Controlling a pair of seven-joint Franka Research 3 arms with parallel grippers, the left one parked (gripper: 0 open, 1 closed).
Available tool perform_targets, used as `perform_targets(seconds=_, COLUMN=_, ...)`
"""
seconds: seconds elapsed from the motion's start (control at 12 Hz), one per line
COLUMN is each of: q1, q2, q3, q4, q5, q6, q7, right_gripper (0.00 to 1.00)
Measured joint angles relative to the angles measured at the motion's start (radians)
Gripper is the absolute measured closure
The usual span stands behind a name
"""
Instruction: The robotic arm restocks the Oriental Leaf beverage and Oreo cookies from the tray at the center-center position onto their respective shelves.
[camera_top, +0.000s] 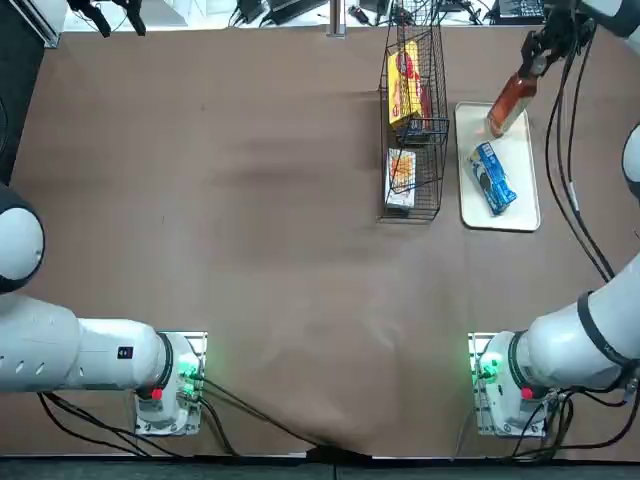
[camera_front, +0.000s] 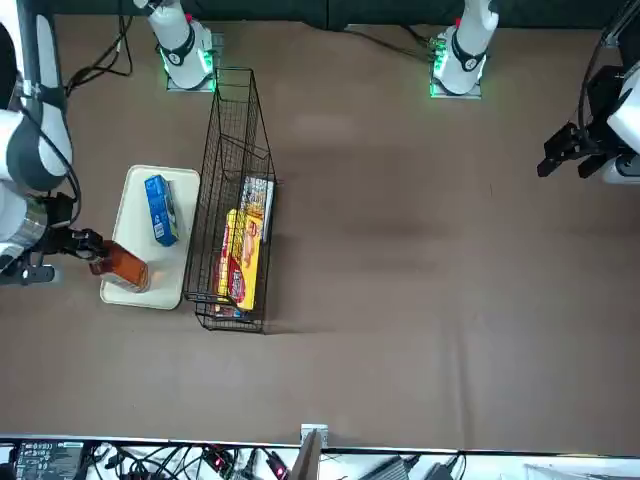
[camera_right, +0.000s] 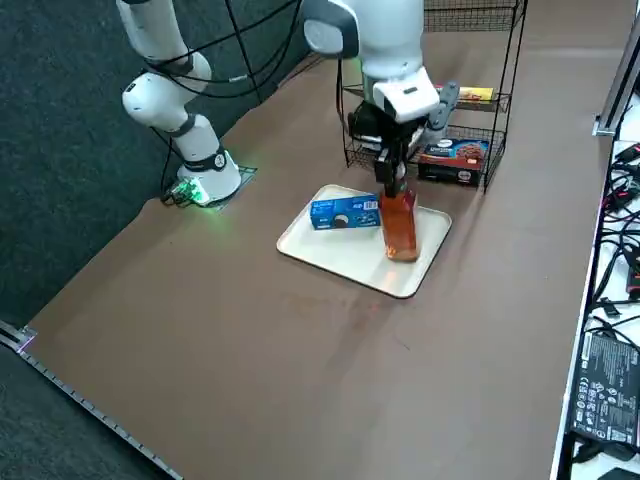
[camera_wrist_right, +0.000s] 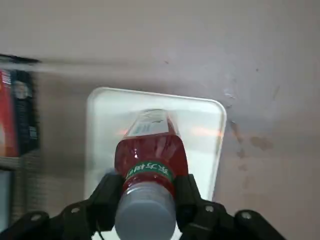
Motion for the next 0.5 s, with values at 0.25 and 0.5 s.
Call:
perform_targets(seconds=0.25, q1=0.002, q2=-0.026, q3=0.003, q4=0.099, q5=0.094, q6=-0.1, q7=0.015, right_gripper=0.42)
perform_targets(seconds=0.5, q1=0.003, q2=-0.069, q3=0.005, q4=0.18, q5=0.181, q6=-0.21, q7=0.05, right_gripper=0.42)
